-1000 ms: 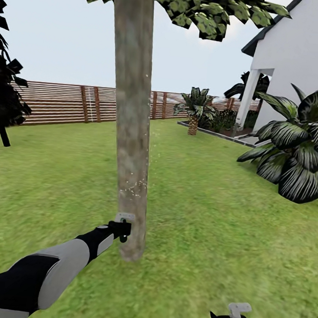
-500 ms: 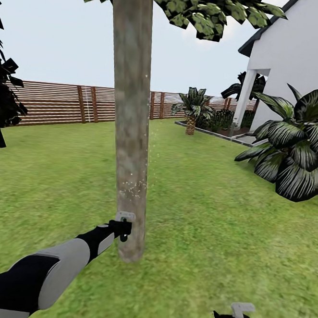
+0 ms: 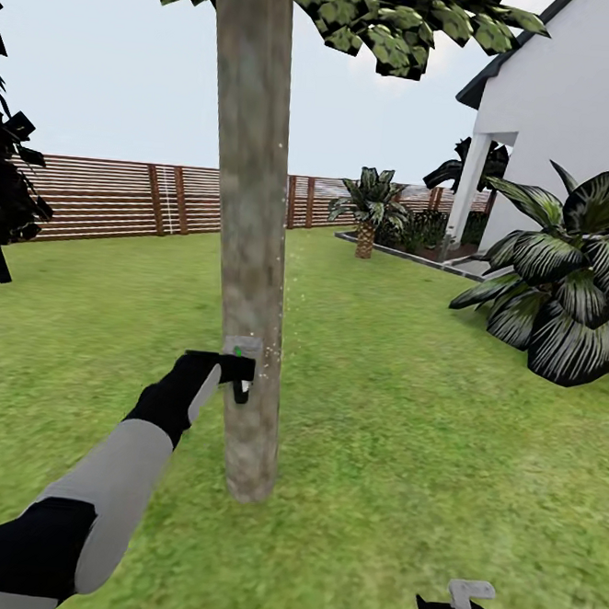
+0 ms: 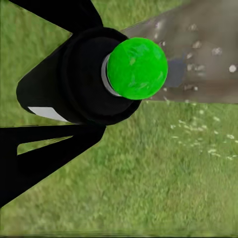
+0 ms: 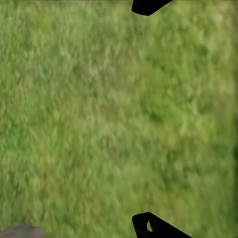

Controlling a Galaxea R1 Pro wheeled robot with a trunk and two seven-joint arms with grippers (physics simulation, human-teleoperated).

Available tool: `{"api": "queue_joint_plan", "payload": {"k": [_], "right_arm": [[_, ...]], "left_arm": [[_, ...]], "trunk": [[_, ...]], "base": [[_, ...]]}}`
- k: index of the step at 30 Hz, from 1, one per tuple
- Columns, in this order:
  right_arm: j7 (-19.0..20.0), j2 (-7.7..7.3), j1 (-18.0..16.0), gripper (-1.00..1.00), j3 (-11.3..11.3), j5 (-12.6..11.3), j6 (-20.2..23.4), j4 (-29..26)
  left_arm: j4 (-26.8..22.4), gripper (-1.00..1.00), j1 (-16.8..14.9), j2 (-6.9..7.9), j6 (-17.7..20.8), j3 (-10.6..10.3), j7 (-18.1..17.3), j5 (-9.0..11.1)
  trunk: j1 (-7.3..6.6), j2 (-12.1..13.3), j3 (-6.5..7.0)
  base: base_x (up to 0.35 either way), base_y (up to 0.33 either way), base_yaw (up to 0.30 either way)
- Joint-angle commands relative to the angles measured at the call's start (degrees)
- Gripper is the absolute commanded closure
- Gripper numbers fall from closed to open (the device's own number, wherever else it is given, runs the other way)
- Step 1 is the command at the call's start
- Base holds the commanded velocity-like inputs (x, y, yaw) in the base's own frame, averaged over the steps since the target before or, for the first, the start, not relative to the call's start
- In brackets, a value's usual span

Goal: In the garden, pick up the pesticide atomizer on the floor and spray pesticide onto both trees until each tree trunk is fully covered.

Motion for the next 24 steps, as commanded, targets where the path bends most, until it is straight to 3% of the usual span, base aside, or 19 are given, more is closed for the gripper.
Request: {"api": "queue_joint_plan", "payload": {"k": [1, 3, 5, 8, 9, 13, 24], "right_arm": [[0.44, 0.01, -0.11, -1.0, 0.31, -0.61, -0.4, 0.26], [0.43, 0.01, -0.11, -1.0, 0.31, -0.61, -0.4, 0.26], [0.43, 0.01, -0.11, -1.0, 0.31, -0.61, -0.4, 0.26], [0.43, 0.01, -0.11, -1.0, 0.31, -0.61, -0.4, 0.26], [0.43, 0.05, -0.11, -1.0, 0.31, -0.61, -0.4, 0.26], [0.43, 0.06, -0.11, -1.0, 0.31, -0.61, -0.4, 0.26], [0.43, 0.09, -0.11, -1.0, 0.31, -0.59, -0.33, 0.34]], "left_arm": [[-2.57, 1.0, -0.03, -0.16, 1.84, -0.01, -0.15, -0.26], [-7.21, 1.0, -0.03, -0.64, 5.43, -0.01, -0.15, -0.29], [-13.89, 1.0, -0.03, -0.98, 11.39, -0.01, -0.16, -0.29], [-19.27, 1.0, -0.06, -1.1, 15.68, -0.01, -0.16, -0.3], [-21.41, 1.0, -0.22, -1.16, 18.75, -0.01, -0.16, -0.31], [-22.66, 1.0, -3.94, -1.76, 21.24, -0.01, -0.16, -0.36], [-18.51, 1.0, -20.71, -1.94, 21.92, -0.01, -0.24, -0.41]], "trunk": [[0.03, -0.07, -0.11], [0.03, -0.07, -0.11], [0.03, -0.07, -0.11], [0.03, -0.07, -0.11], [0.03, -0.07, -0.11], [0.03, -0.07, -0.11], [0.03, -0.07, -0.11]], "base": [[0.0, 0.0, 0.0], [0.0, 0.0, 0.0], [0.0, 0.0, 0.0], [0.0, 0.0, 0.0], [0.0, 0.0, 0.0], [0.0, 0.0, 0.0], [0.0, 0.0, 0.0]]}}
